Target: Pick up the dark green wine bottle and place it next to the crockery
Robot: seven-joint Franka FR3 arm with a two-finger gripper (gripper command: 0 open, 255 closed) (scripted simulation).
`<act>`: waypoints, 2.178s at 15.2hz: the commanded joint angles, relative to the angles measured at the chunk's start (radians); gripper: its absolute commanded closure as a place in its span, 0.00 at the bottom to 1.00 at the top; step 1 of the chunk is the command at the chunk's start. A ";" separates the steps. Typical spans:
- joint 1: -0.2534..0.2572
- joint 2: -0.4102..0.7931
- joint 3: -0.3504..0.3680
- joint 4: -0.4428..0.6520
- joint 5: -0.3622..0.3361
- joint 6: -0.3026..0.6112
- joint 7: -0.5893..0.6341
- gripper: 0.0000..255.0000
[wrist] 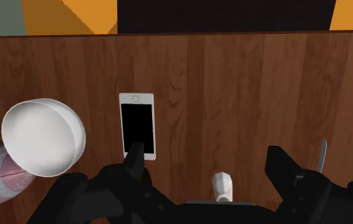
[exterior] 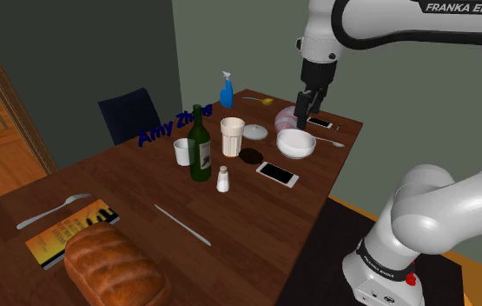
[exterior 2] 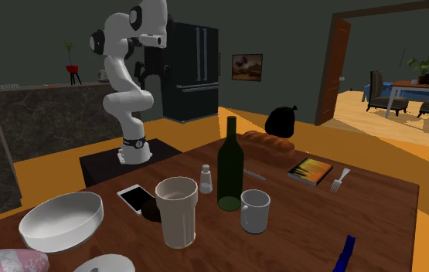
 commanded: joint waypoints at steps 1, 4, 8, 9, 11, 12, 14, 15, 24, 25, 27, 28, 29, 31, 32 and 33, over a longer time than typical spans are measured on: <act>0.000 0.000 0.000 0.000 0.000 0.000 0.000 0.00; 0.000 0.110 0.007 0.052 0.012 0.067 0.015 0.00; 0.000 0.258 0.016 0.139 0.024 0.140 0.033 0.00; 0.001 0.295 0.018 0.164 0.026 0.155 0.038 0.00; 0.001 0.369 0.022 0.217 0.031 0.182 0.046 0.00; 0.001 0.406 0.024 0.246 0.033 0.194 0.050 0.00; 0.002 0.480 0.028 0.307 0.036 0.214 0.057 0.00; 0.002 0.517 0.030 0.339 0.037 0.222 0.061 0.00; 0.012 0.861 0.045 0.697 0.040 0.237 0.090 0.00; 0.014 0.901 0.046 0.747 0.040 0.232 0.093 0.00; 0.019 0.986 0.048 0.853 0.038 0.216 0.099 0.00; 0.022 1.030 0.049 0.912 0.037 0.205 0.101 0.00; 0.025 1.075 0.050 0.974 0.036 0.192 0.104 0.00; 0.027 1.104 0.050 1.001 0.035 0.196 0.105 0.00; 0.027 1.104 0.050 0.987 0.035 0.209 0.105 0.00; 0.027 1.104 0.049 0.974 0.035 0.223 0.105 0.00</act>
